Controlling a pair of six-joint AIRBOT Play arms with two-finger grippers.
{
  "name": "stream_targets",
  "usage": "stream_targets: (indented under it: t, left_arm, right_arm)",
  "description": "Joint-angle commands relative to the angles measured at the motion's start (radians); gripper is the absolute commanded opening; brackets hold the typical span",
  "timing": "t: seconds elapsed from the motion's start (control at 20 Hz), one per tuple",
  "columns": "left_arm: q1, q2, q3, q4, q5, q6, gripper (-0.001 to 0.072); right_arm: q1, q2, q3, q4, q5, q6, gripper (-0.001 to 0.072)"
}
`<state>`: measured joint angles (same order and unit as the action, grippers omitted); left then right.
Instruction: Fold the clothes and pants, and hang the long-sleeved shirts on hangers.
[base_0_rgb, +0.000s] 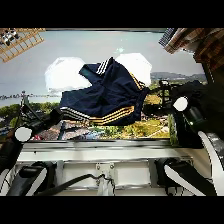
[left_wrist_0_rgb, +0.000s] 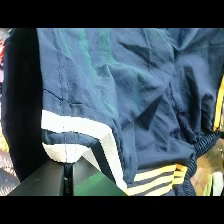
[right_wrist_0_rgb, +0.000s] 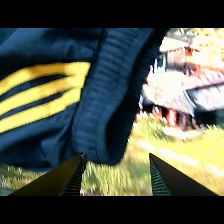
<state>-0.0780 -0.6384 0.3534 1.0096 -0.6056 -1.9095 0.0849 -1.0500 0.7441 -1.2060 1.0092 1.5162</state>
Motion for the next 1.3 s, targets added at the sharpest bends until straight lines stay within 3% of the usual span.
stream_targets:
  t: [0.0, 0.2, 0.45, 0.5, 0.6, 0.8, 1.1, 1.25]
  left_arm:
    - [0.001, 0.013, 0.001, 0.000, -0.003, 0.041, 0.0009]
    - [0.001, 0.011, 0.001, 0.004, 0.000, 0.041, 0.0009]
    - [0.001, 0.011, 0.001, 0.003, 0.036, 0.041, 0.0009]
    - [0.001, 0.011, 0.001, 0.003, 0.050, 0.041, 0.0009]
    - [0.001, 0.011, 0.001, 0.003, 0.091, 0.041, 0.0008]
    - [0.003, 0.031, 0.002, 0.003, 0.173, 0.072, 0.0007]
    - [0.005, 0.064, 0.028, 0.007, 0.179, 0.093, 0.0007]
    - [0.005, 0.084, 0.150, 0.007, 0.273, 0.192, 0.0006]
  right_arm:
    - [-0.005, -0.132, 0.027, 0.093, -0.046, -0.024, 0.0478]
    - [-0.002, -0.256, 0.072, 0.225, -0.070, -0.057, 0.0477]
    - [0.060, -0.297, 0.083, 0.235, -0.068, -0.056, 0.0445]
    - [0.075, -0.297, 0.083, 0.235, -0.067, -0.056, 0.0360]
    - [0.090, -0.296, 0.083, 0.235, -0.068, -0.055, 0.0036]
    - [0.057, -0.223, 0.083, 0.242, -0.070, -0.056, 0.0033]
    - [-0.053, -0.060, 0.083, 0.259, -0.042, -0.059, 0.0031]
    - [-0.056, 0.013, 0.157, 0.313, 0.004, -0.098, 0.0031]
